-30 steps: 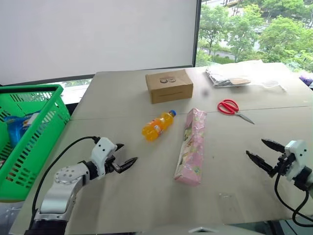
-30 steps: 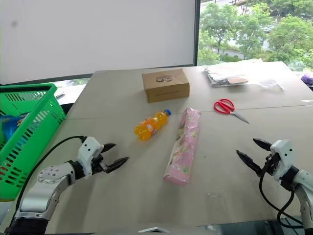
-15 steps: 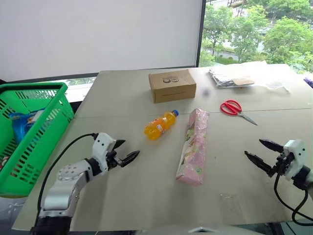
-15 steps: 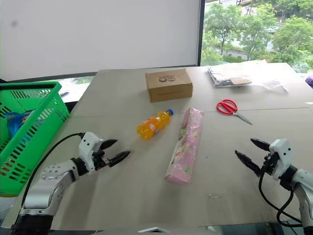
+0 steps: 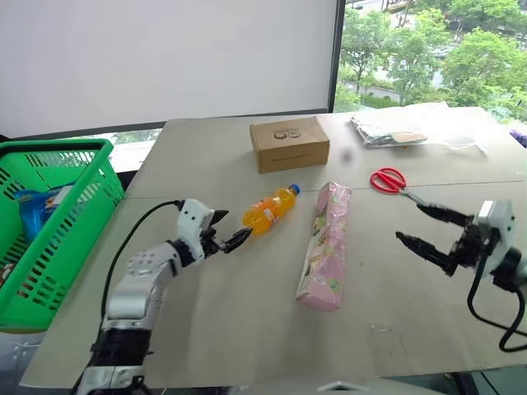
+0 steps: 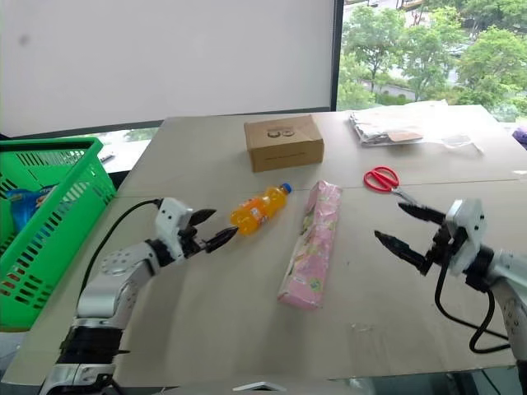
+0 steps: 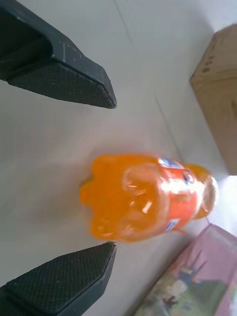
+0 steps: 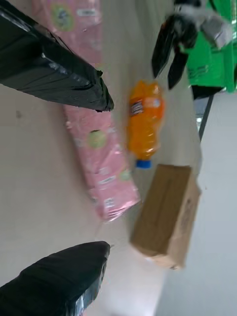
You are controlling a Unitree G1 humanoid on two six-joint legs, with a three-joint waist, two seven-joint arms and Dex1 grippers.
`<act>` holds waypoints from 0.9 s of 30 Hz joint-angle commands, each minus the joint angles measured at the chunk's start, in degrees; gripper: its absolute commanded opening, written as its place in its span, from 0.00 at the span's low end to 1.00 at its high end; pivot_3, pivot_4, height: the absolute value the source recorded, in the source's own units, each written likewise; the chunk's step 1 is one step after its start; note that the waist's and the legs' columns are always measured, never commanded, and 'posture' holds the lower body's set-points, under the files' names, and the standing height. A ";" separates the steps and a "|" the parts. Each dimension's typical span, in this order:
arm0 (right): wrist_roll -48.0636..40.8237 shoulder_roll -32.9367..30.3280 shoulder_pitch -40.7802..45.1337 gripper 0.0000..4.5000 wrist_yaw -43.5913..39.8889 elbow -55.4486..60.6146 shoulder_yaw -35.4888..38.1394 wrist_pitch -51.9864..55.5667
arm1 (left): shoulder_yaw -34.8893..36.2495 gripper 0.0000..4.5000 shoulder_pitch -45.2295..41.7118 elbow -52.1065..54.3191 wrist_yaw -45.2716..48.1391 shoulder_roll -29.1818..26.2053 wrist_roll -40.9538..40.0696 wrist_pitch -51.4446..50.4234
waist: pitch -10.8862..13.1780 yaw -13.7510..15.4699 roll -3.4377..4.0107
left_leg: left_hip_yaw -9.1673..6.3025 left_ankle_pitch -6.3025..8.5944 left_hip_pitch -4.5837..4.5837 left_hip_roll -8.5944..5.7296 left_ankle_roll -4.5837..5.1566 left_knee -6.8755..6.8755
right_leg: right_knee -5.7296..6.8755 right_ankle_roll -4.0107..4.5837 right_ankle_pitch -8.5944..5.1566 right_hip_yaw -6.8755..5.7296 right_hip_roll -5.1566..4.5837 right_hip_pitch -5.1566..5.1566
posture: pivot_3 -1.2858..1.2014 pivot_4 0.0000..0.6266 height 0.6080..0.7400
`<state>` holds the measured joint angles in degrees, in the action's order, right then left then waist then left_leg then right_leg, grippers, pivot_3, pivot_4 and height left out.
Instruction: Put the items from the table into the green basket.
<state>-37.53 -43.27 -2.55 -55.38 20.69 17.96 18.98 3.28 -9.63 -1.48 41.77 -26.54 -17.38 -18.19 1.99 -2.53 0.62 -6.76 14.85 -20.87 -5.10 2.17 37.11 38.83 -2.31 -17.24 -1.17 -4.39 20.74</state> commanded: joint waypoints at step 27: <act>-4.99 -5.50 0.99 1.00 1.74 8.74 0.85 11.66 | -2.58 0.99 -5.90 -8.79 -7.18 6.02 4.84 3.47 | 0.08 -0.08 -0.43 | 0.06 0.21 -0.25 -0.02 0.28 0.20 | -0.22 -0.07 0.05 0.01 -0.05 0.06 | 0.44 0.00 1.00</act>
<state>-42.58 -48.21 -2.59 -53.43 29.15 16.79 31.75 -0.42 -15.31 -11.88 33.90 -20.60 -11.45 -15.91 2.08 -2.61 0.19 -6.71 15.06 -21.13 -5.13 2.46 37.31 38.60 -2.38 -17.18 -1.16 -4.44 20.80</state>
